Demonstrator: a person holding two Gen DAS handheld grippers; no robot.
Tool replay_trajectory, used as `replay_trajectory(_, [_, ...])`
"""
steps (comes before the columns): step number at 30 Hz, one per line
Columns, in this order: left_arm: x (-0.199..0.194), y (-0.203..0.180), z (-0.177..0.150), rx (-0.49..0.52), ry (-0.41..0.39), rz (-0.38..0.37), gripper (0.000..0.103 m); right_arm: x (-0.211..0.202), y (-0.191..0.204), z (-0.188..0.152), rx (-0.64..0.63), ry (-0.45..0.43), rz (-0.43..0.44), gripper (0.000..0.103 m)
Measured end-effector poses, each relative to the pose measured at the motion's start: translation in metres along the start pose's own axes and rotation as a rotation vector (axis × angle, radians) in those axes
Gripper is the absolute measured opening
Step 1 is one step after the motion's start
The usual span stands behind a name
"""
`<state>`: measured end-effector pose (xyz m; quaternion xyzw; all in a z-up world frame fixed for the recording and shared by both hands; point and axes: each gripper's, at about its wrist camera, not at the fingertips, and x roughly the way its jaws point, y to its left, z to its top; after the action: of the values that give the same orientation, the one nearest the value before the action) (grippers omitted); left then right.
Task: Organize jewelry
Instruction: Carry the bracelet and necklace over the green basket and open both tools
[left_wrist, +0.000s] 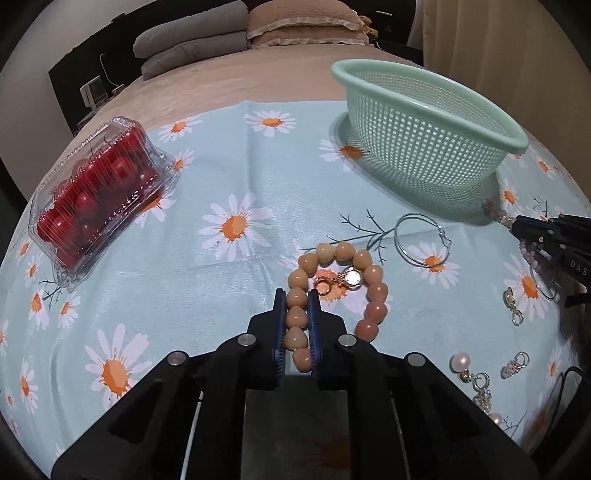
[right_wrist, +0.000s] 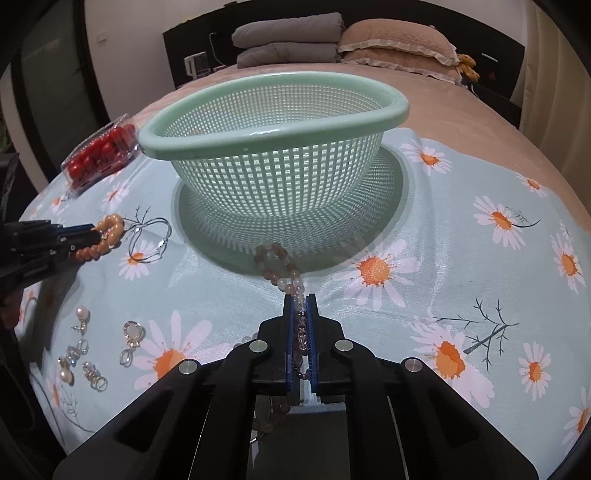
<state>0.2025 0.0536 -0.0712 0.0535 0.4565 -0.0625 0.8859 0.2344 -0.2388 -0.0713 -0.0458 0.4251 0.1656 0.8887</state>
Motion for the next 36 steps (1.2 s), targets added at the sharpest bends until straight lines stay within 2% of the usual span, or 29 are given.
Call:
replay_trajectory(5, [-0.021, 0.000, -0.001, -0.017, 0.001, -0.033, 0.012, -0.026, 0.002, 0.009, -0.009, -0.058, 0.011, 0.006])
replay_trajectory(15, [-0.099, -0.009, 0.025, 0.043, -0.134, -0.019, 0.012, -0.094, 0.021, 0.034, -0.054, -0.191, -0.015, 0.006])
replay_trajectory(25, [-0.155, -0.031, 0.085, 0.156, -0.277, -0.009, 0.012, -0.149, 0.022, 0.082, -0.140, -0.329, -0.057, 0.006])
replay_trajectory(31, [-0.162, -0.059, 0.128, 0.226, -0.344, -0.050, 0.012, -0.149, 0.018, 0.119, -0.183, -0.363, -0.069, 0.006])
replay_trajectory(36, [-0.135, -0.076, 0.157, 0.246, -0.310, -0.125, 0.012, -0.128, 0.014, 0.143, -0.192, -0.348, -0.056, 0.006])
